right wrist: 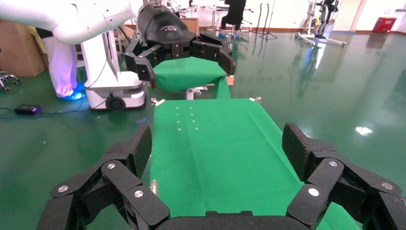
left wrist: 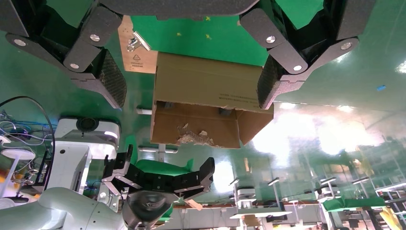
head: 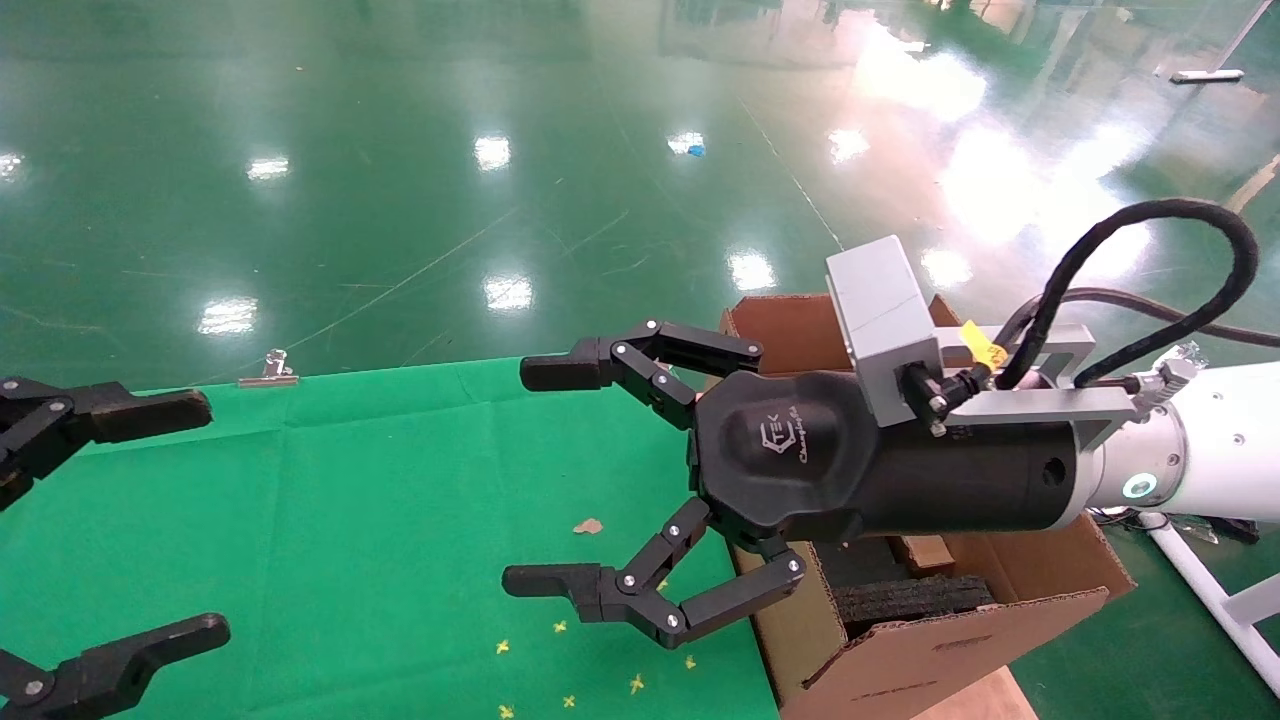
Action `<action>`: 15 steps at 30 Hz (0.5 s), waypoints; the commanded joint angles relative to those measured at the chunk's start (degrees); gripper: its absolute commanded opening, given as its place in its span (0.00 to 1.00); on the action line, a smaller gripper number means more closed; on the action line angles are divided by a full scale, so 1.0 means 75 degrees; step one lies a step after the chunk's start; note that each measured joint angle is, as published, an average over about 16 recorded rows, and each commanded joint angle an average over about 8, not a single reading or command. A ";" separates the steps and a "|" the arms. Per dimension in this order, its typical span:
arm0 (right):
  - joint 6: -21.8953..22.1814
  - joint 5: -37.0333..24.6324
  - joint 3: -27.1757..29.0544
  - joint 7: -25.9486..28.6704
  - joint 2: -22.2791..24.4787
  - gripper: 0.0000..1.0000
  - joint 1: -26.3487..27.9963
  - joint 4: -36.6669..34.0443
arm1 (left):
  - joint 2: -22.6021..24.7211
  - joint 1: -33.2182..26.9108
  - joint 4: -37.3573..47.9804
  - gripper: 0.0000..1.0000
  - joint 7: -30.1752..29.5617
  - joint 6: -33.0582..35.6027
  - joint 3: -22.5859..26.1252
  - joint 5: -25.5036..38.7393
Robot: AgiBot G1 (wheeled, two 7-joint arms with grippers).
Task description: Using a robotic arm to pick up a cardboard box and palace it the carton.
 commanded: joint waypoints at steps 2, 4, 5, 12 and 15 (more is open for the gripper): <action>0.0000 0.0000 0.0000 0.0000 0.0000 1.00 0.0000 0.0000 | 0.0000 0.0000 0.0000 1.00 0.0000 0.0000 0.0000 0.0000; 0.0000 0.0000 0.0000 0.0000 0.0000 1.00 0.0000 0.0000 | 0.0000 0.0000 0.0000 1.00 0.0000 0.0000 0.0000 0.0000; 0.0000 0.0000 0.0000 0.0000 0.0000 1.00 0.0000 0.0000 | 0.0000 0.0000 0.0000 1.00 0.0000 0.0000 0.0000 0.0000; 0.0000 0.0000 0.0000 0.0000 0.0000 1.00 0.0000 0.0000 | 0.0000 0.0000 0.0000 1.00 0.0000 0.0000 0.0000 0.0000; 0.0000 0.0000 0.0000 0.0000 0.0000 1.00 0.0000 0.0000 | 0.0000 0.0000 0.0000 1.00 0.0000 0.0000 0.0000 0.0000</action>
